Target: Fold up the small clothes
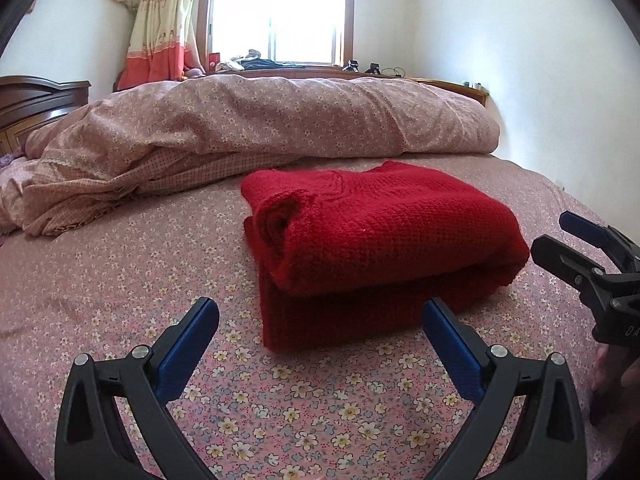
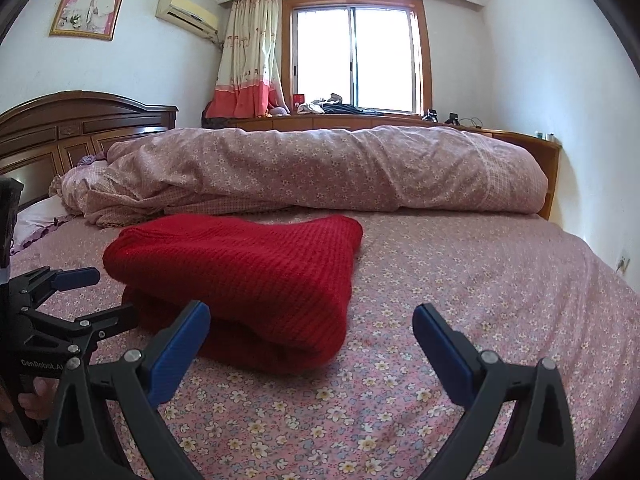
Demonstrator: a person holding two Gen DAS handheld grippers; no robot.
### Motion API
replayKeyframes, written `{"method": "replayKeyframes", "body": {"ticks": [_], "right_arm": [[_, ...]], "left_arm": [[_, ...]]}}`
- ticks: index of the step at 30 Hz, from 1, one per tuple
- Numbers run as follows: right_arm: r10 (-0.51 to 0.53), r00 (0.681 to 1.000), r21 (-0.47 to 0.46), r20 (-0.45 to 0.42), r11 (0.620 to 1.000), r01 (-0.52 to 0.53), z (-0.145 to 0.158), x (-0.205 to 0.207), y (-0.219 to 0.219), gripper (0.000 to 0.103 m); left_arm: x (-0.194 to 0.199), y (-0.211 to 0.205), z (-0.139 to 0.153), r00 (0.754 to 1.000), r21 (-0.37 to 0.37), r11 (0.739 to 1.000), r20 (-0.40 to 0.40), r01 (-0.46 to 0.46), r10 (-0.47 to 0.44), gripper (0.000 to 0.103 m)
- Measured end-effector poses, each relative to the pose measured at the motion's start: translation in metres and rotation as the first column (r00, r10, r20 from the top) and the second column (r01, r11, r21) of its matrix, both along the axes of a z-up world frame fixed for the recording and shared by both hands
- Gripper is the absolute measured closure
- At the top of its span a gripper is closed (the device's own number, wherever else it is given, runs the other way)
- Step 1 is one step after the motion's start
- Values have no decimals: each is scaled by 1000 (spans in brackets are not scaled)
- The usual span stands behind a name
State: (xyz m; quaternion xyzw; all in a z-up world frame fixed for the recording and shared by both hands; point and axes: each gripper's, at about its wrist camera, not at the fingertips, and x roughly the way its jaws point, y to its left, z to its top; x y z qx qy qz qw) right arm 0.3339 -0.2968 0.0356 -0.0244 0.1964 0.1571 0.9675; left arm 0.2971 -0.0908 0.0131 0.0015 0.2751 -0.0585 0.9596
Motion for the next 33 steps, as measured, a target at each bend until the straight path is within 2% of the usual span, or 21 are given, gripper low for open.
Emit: {"method": "replayKeyframes", "body": {"ticks": [8, 33], "right_arm": [[-1, 1000, 2, -7, 1000, 1, -1, 0, 1, 0], [1, 1000, -7, -18, 1000, -2, -3, 2, 4, 0]], "left_arm": [[5, 4, 0, 1000, -24, 1000, -18, -2, 2, 5], [8, 5, -3, 1000, -18, 1000, -26, 1, -1, 5]]}}
